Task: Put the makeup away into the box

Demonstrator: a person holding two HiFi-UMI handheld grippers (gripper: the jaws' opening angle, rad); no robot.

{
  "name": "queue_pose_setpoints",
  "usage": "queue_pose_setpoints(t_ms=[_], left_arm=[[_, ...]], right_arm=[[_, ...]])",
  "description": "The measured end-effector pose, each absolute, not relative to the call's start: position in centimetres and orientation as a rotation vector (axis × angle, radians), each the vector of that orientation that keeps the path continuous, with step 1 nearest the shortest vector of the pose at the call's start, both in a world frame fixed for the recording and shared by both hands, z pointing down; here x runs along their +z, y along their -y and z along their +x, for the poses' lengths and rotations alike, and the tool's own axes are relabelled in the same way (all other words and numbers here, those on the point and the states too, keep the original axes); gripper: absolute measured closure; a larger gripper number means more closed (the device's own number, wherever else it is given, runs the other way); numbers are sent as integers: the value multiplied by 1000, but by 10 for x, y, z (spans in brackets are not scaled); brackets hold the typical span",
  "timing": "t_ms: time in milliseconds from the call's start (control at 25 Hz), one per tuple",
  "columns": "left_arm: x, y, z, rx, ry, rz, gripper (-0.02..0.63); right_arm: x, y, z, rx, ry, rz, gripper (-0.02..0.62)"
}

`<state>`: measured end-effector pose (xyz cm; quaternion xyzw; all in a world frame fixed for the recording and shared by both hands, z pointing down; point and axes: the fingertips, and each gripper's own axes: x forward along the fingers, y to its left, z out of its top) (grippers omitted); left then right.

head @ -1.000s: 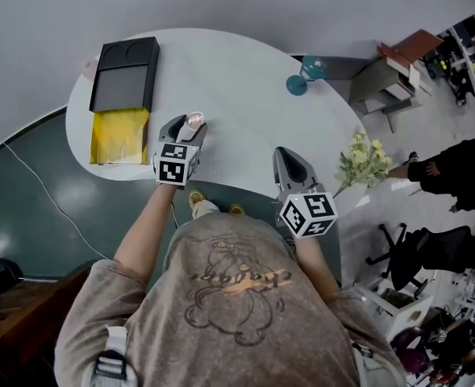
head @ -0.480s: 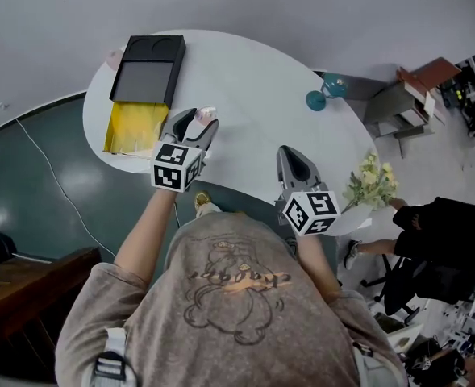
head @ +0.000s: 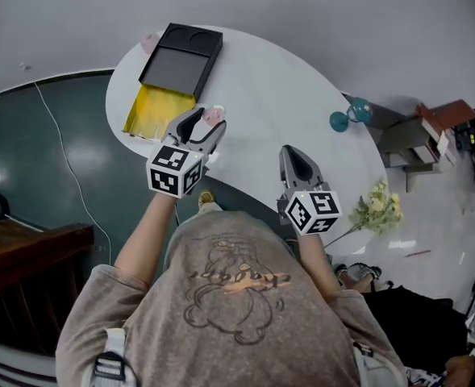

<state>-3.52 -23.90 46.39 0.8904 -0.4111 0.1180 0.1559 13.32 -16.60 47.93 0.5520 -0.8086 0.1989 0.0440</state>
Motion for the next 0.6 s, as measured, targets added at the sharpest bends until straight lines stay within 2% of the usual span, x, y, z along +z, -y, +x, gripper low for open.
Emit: queue_pose_setpoints(t_ms=[600], left_arm=[[453,222,-120,275,1419,2425,356]], right_arm=[[478,186,63,596,2612,1434,591]])
